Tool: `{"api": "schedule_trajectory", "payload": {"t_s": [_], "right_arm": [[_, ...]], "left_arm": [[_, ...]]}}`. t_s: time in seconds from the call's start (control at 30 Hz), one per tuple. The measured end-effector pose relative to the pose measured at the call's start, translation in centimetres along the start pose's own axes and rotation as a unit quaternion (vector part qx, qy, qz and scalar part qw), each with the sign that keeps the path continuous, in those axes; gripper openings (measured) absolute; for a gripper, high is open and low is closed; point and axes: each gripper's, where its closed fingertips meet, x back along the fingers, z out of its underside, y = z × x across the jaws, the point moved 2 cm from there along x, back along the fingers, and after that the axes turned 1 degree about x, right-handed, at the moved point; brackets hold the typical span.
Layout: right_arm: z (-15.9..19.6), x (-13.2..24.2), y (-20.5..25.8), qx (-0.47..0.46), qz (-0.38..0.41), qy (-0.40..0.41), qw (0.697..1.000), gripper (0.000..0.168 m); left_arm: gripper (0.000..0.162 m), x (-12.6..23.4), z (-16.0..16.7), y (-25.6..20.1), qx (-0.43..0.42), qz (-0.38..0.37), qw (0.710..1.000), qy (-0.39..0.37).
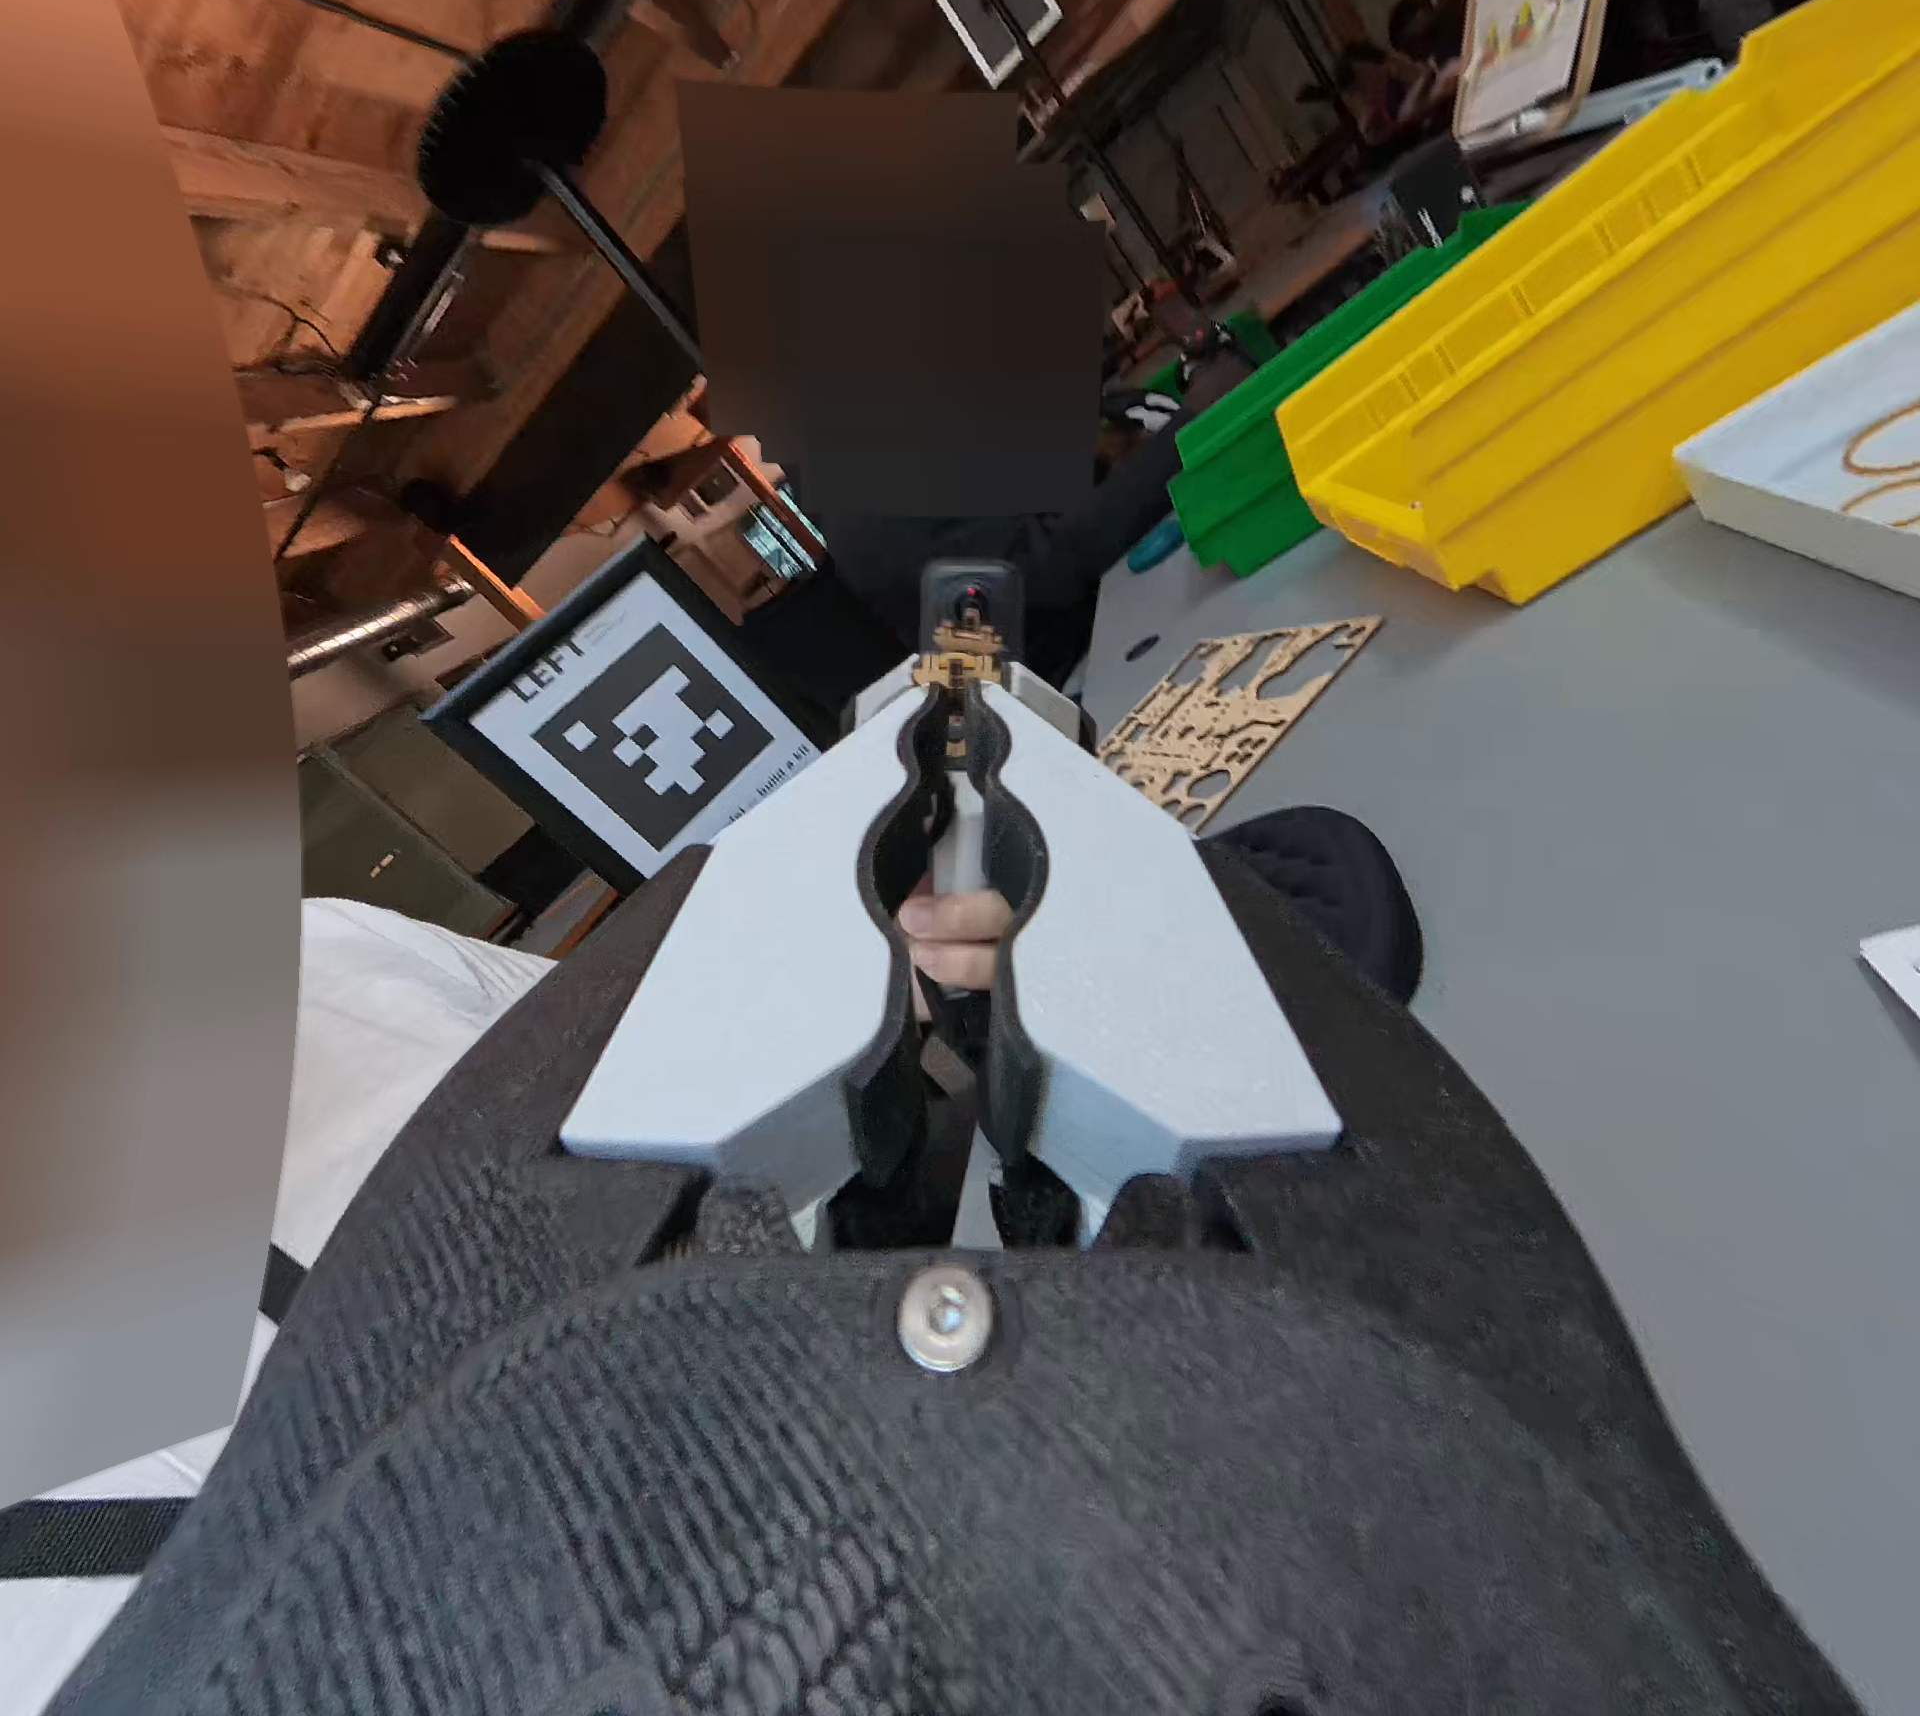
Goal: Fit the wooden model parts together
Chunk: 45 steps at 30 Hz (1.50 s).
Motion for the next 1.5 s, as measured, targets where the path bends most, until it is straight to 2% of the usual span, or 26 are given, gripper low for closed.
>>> {"api": "schedule_trajectory", "payload": {"t_s": [0.13, 0.37, 0.67, 1.5], "right_arm": [[-0.4, -0.4, 1.6, -0.022, -0.045, -0.071, 0.996, 0.002], [-0.5, -0.7, 1.2, -0.003, -0.012, -0.126, 0.992, 0.002], [-0.4, -1.0, 0.8, 0.049, 0.049, -0.113, 0.991, 0.002], [-0.2, -2.1, 0.3, 0.073, 0.102, -0.128, 0.984, 0.002]], "left_arm": [[0.018, -1.2, -0.2, -0.3, 0.029, 0.021, 0.999, -0.038], [0.018, -2.7, -0.1, -0.6, 0.018, 0.015, 0.998, -0.066], [0.017, -3.0, 0.2, -0.5, 0.032, 0.013, 0.996, -0.08], [0.017, -2.3, -0.3, 0.1, 0.041, 0.0, 0.99, -0.132]]}}
